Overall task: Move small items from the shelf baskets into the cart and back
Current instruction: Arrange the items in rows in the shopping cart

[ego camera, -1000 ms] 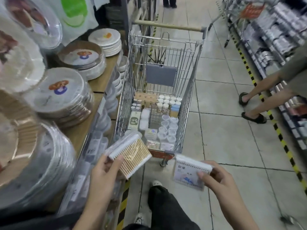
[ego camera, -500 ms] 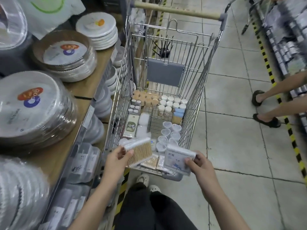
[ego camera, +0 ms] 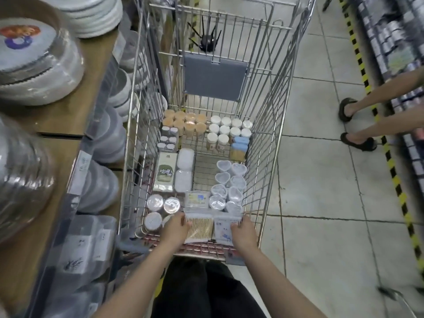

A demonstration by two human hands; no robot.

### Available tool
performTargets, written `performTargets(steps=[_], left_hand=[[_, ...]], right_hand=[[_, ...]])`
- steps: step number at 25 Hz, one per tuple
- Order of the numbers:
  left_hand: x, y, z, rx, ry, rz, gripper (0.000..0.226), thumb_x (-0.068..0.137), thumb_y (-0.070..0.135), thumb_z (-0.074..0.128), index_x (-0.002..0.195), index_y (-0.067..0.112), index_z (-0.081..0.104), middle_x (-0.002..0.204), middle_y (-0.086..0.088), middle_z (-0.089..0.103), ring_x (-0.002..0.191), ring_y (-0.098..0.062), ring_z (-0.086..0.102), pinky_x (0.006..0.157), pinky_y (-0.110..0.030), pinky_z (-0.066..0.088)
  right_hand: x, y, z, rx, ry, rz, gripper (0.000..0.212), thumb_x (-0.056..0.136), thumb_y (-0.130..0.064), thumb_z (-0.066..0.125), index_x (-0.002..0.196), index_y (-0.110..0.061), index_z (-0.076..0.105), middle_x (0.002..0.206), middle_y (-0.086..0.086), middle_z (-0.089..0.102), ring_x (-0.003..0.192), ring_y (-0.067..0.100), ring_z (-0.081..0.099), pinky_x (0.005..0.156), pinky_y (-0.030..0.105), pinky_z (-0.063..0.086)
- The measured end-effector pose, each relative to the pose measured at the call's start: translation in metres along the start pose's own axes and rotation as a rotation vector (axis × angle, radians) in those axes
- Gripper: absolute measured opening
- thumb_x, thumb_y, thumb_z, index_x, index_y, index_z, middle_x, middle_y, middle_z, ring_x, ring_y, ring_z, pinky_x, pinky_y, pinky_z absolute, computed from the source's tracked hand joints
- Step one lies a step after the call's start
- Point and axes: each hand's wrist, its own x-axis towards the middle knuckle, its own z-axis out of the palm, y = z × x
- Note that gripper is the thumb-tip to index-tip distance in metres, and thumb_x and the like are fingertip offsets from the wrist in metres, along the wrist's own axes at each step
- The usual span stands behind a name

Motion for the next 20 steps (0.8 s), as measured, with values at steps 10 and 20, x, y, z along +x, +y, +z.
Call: performTargets(steps=[10,20], left_hand=[[0.054,-0.019,0.043,0.058,-0.084,-0.138,0.009,0.095,0.012,0.052,0.100,0.014,0.045,0.099,-0.004,0.055,0.088,-0.018,0.049,0.075,-0.027,0.037],[0.064,-0.024,0.056,0.144,-0.033,-0.134,0.029,0.089,-0.005,0.045,0.109,0.012,0.059,0.099,-0.007,0.063,0.078,-0.016,0.049,0.064,-0.025,0.036]], right_hand=[[0.052,0.041,0.041,0.048,0.021,0.208,0.011,0.098,-0.007,0.038,0.105,-0.015,0.038,0.085,0.006,0.057,0.078,0.025,0.064,0.069,0.044,0.058],[0.074,0.052,0.064,0.091,0.036,0.296,0.057,0.083,0.007,0.042,0.138,0.004,0.029,0.127,0.023,0.047,0.103,0.032,0.057,0.081,0.038,0.054]])
